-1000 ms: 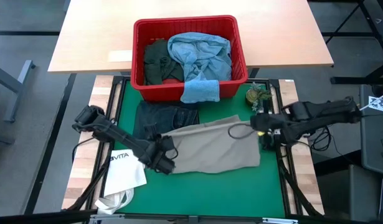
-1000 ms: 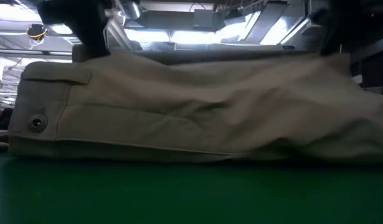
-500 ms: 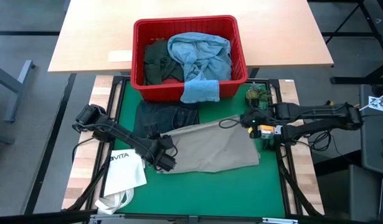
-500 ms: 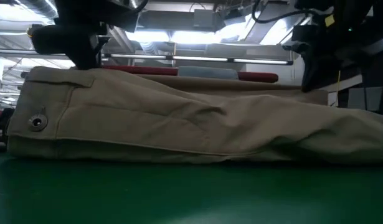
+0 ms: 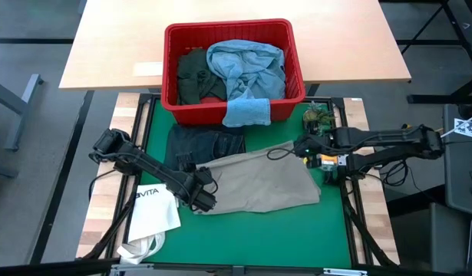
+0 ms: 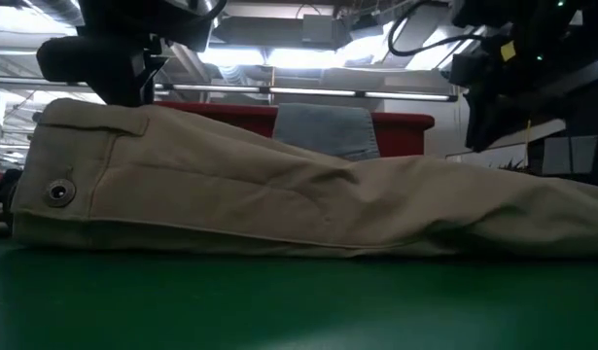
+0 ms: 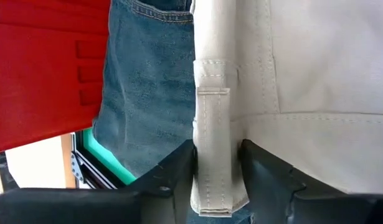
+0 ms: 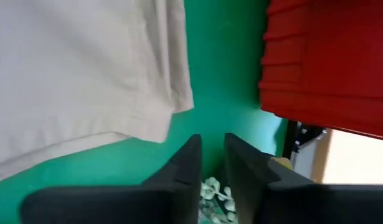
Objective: Fold Laundry from Bin
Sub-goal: Fold the brown shorts
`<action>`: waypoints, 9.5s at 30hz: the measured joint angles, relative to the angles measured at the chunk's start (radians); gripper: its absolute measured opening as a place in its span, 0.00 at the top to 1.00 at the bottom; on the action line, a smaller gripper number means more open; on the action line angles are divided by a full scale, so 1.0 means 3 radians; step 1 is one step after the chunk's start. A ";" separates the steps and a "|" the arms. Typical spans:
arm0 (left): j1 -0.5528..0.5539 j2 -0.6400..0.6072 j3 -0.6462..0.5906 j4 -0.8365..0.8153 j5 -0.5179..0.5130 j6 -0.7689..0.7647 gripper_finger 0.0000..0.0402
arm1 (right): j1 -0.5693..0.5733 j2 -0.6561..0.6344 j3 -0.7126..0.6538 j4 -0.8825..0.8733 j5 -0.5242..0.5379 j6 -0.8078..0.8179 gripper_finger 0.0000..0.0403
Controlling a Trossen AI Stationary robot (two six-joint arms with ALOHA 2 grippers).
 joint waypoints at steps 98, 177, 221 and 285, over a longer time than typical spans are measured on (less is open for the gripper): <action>-0.0739 -0.0102 -0.0528 0.2280 0.0371 -0.0701 0.95 | 0.1700 0.1871 0.0578 -0.0116 0.0269 0.2230 0.62; -0.0892 -0.0106 -0.0871 0.2840 0.0658 -0.0956 0.95 | 0.2117 0.1862 -0.0084 0.0918 -0.0598 0.2971 0.62; -0.1284 -0.0202 -0.0337 0.2374 0.0836 -0.1406 0.95 | 0.0761 0.2188 0.1512 0.2416 -0.1072 -0.0180 0.62; -0.1282 -0.0201 -0.0341 0.2372 0.0769 -0.1374 0.95 | 0.0215 0.2954 0.1668 0.2740 -0.1573 -0.0173 0.62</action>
